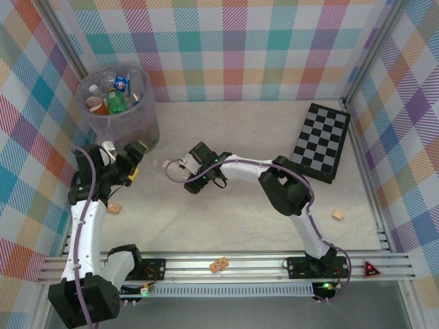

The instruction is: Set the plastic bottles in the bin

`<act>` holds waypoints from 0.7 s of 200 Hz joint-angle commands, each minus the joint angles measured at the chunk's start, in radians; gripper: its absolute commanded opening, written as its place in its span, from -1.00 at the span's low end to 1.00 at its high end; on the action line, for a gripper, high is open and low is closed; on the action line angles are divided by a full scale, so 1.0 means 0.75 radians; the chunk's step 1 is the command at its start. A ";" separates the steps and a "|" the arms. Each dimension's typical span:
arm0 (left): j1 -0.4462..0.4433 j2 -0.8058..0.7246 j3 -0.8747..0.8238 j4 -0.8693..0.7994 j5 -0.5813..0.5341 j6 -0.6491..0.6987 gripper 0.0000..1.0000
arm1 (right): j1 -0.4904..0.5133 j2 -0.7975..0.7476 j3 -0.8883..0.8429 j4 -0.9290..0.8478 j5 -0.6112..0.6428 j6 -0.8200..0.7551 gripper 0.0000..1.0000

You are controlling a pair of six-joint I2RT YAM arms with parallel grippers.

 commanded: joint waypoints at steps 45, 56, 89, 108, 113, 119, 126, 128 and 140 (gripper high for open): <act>-0.142 0.023 -0.055 0.192 -0.026 -0.113 0.92 | 0.013 -0.210 -0.129 0.061 -0.023 0.008 0.20; -0.164 0.029 -0.075 0.218 -0.033 -0.131 0.92 | 0.014 -0.244 -0.152 0.058 -0.016 0.005 0.16; -0.181 0.048 -0.138 0.363 -0.006 -0.220 0.92 | 0.013 -0.350 -0.236 0.049 0.001 0.001 0.01; -0.204 0.047 -0.160 0.422 -0.002 -0.272 0.94 | 0.011 -0.433 -0.295 0.029 0.098 0.035 0.02; -0.209 0.047 -0.169 0.440 0.001 -0.290 0.96 | 0.010 -0.457 -0.299 0.005 0.132 0.051 0.02; -0.218 0.045 -0.184 0.480 0.004 -0.324 0.98 | 0.009 -0.488 -0.312 -0.014 0.172 0.069 0.03; -0.237 0.040 -0.210 0.546 0.001 -0.376 1.00 | 0.006 -0.531 -0.336 -0.020 0.213 0.096 0.03; -0.244 0.039 -0.219 0.570 -0.002 -0.392 1.00 | 0.006 -0.544 -0.346 -0.018 0.223 0.104 0.02; -0.304 0.045 -0.254 0.674 -0.026 -0.474 1.00 | 0.005 -0.628 -0.410 0.009 0.237 0.185 0.02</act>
